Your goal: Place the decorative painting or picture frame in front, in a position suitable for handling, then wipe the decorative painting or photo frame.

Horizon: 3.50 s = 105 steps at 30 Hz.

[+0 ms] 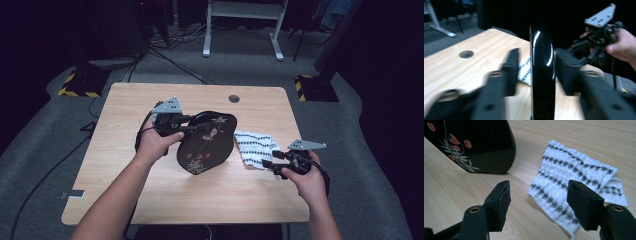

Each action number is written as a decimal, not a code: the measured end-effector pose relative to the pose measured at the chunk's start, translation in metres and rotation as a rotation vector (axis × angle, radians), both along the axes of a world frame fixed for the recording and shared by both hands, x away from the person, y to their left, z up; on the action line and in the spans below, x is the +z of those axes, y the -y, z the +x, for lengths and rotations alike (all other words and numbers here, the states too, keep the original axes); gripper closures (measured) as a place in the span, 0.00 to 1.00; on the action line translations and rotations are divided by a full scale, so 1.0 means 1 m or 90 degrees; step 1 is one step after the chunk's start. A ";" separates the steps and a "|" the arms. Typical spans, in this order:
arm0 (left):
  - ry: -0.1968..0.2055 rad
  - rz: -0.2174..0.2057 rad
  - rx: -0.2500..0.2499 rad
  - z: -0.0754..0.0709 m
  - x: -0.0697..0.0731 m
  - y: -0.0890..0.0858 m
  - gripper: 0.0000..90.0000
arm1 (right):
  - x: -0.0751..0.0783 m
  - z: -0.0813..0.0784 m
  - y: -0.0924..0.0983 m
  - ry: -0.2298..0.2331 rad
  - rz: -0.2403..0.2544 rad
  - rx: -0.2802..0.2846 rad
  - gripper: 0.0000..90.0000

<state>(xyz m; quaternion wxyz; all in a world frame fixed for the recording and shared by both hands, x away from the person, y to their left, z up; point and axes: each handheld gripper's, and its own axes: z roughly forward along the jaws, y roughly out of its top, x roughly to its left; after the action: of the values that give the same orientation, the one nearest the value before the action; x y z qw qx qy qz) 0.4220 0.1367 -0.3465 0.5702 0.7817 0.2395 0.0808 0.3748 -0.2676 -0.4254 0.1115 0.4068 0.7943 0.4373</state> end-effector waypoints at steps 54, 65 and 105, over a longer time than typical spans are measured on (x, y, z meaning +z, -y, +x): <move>-0.101 0.134 0.173 -0.068 -0.059 -0.100 0.23 | -0.049 0.138 -0.097 -0.113 -0.246 -0.105 0.60; -0.084 0.123 0.165 -0.066 -0.062 -0.093 0.19 | -0.030 0.131 -0.075 -0.098 -0.222 -0.119 0.88; -0.028 0.046 0.046 -0.057 -0.082 -0.038 0.59 | 0.124 0.007 -0.093 0.148 0.040 0.021 0.87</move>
<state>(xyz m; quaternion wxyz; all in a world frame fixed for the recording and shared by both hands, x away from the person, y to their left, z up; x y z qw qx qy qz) 0.3647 0.1744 -0.4283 0.5331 0.7941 0.2770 0.0924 0.3813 -0.1747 -0.3016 0.1827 0.3431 0.7685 0.5082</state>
